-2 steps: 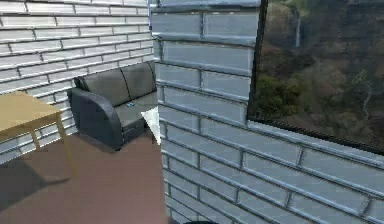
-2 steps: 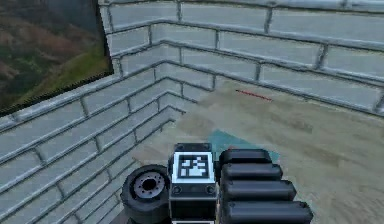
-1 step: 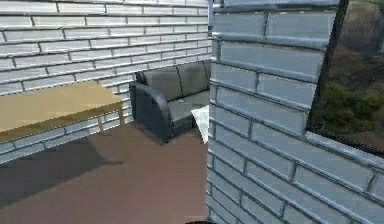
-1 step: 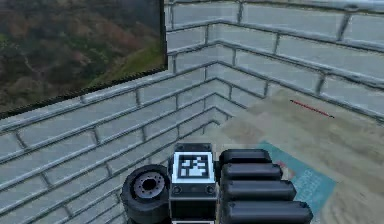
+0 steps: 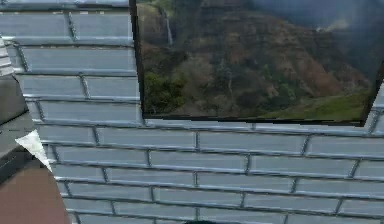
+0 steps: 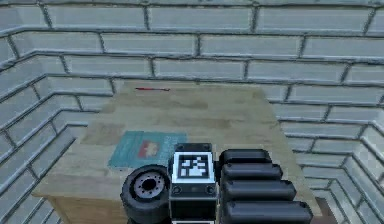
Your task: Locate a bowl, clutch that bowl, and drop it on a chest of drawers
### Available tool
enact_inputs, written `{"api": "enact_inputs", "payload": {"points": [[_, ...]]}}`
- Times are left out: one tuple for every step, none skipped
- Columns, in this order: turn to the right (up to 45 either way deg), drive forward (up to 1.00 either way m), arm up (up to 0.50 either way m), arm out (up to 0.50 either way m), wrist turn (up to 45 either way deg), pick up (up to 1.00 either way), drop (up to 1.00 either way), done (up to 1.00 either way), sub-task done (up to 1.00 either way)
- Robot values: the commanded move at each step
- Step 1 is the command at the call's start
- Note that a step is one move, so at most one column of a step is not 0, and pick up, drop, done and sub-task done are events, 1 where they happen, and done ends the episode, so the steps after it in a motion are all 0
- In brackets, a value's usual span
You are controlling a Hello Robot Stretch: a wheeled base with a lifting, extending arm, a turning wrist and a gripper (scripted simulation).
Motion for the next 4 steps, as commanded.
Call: {"api": "enact_inputs", "payload": {"points": [[45.0, 0.0, 0.0, 0.0, 0.0, 0.0, 0.0, 0.0, 0.0], [-45.0, 0.0, 0.0, 0.0, 0.0, 0.0, 0.0, 0.0, 0.0], [-33.0, 0.0, 0.0, 0.0, 0.0, 0.0, 0.0, 0.0, 0.0], [-45.0, 0.0, 0.0, 0.0, 0.0, 0.0, 0.0, 0.0, 0.0]]}}
